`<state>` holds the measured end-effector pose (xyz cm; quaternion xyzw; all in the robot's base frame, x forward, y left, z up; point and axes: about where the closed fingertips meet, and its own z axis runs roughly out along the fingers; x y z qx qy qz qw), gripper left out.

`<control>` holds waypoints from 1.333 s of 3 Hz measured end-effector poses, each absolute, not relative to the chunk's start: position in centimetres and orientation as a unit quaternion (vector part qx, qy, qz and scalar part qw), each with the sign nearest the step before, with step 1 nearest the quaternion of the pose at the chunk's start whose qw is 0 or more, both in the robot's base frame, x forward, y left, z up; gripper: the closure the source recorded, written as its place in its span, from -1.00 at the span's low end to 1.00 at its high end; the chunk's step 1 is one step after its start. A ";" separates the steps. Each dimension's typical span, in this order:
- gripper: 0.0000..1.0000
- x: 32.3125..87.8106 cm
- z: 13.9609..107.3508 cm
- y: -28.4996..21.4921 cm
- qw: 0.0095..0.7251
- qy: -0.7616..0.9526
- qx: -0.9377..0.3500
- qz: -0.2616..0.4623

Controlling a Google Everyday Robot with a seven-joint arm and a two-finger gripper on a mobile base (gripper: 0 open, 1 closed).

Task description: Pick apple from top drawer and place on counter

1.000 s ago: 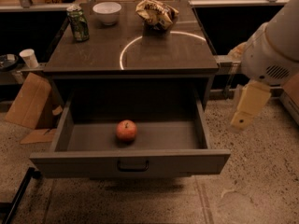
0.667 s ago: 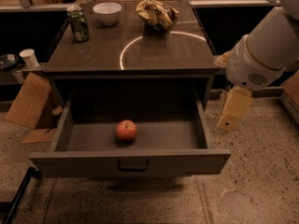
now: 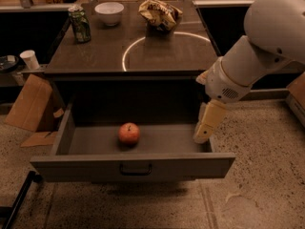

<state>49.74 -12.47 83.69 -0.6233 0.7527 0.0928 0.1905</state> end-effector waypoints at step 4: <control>-1.00 55.0 75.7 -8.8 0.200 0.737 -0.634 0.125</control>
Offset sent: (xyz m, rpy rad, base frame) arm 0.0336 0.0150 -0.0437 0.0175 -0.0106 0.0061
